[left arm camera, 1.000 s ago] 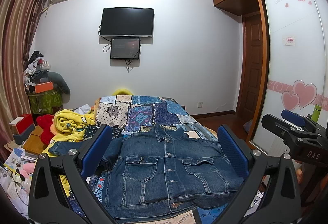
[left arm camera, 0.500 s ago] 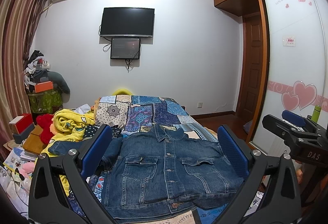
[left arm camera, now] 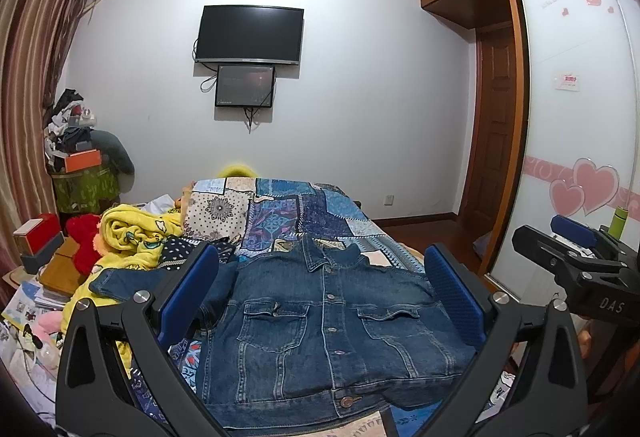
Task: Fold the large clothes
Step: 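Grasp the denim jacket sleeve with the left tool and lift it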
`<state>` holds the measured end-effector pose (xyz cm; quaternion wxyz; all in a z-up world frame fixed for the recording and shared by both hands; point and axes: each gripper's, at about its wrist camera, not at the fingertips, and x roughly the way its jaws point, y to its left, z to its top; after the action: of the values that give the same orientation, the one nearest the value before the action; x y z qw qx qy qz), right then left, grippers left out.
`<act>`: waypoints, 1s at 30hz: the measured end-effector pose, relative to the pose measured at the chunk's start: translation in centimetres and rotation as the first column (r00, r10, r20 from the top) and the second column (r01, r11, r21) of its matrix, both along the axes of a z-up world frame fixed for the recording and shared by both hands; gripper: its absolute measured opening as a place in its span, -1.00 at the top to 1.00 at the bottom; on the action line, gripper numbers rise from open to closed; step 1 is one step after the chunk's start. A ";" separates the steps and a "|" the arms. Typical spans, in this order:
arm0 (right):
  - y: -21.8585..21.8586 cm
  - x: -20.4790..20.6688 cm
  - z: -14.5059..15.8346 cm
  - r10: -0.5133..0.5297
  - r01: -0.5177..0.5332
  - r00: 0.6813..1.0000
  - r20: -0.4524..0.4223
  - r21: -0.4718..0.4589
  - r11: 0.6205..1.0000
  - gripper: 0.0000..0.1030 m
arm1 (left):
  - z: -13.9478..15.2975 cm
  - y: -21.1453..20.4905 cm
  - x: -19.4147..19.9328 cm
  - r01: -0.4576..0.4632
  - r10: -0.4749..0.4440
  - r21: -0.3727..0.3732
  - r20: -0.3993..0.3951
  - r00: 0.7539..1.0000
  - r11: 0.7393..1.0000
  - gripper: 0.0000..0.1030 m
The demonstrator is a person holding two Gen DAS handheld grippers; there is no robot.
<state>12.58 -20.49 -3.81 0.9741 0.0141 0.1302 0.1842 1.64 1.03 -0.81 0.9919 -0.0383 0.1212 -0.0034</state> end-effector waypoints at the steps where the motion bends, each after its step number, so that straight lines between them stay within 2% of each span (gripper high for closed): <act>1: 0.2 0.2 -0.2 -0.001 0.001 1.000 -0.003 -0.003 1.000 -1.00 | -0.1 0.2 0.2 -0.001 0.001 -0.002 -0.003 1.000 1.000 -1.00; 8: 1.2 2.3 -1.0 -0.003 0.001 0.999 -0.052 -0.036 0.999 -1.00 | -1.6 2.8 3.1 -0.022 0.020 -0.034 -0.059 0.998 0.999 -1.00; 12: 2.2 4.3 -2.4 -0.006 -0.002 0.994 -0.110 -0.064 0.998 -1.00 | -3.3 5.6 5.7 -0.048 0.037 -0.085 -0.132 0.991 0.995 -1.00; 16: 2.5 6.7 -4.2 -0.019 0.005 0.983 -0.182 -0.075 0.997 -1.00 | -5.9 9.2 8.5 -0.129 0.096 -0.144 -0.219 0.971 0.981 -1.00; 19: 2.6 8.7 -5.7 -0.036 0.014 0.969 -0.246 -0.090 0.996 -1.00 | -8.5 12.3 10.7 -0.202 0.151 -0.146 -0.298 0.942 0.968 -1.00; 21: 2.6 9.9 -6.8 -0.052 0.024 0.956 -0.287 -0.101 0.995 -1.00 | -10.4 14.4 12.2 -0.252 0.186 -0.141 -0.367 0.911 0.957 -1.00; 26: 2.2 12.7 -8.6 -0.085 0.045 0.925 -0.371 -0.116 0.992 -1.00 | -15.6 21.0 15.8 -0.311 0.150 -0.235 -0.522 0.839 0.921 -1.00; 28: 2.0 13.4 -9.0 -0.099 0.057 0.917 -0.386 -0.120 0.991 -1.00 | -17.5 23.2 17.3 -0.347 0.158 -0.231 -0.578 0.800 0.909 -1.00; 30: 1.7 13.8 -9.2 -0.111 0.068 0.913 -0.393 -0.122 0.990 -1.00 | -18.9 24.8 18.3 -0.361 0.152 -0.232 -0.614 0.774 0.903 -1.00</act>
<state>26.41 -18.77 -13.04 0.9339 0.0056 0.3347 0.1256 19.92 25.83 -19.70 0.8756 -0.2228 0.4100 0.1252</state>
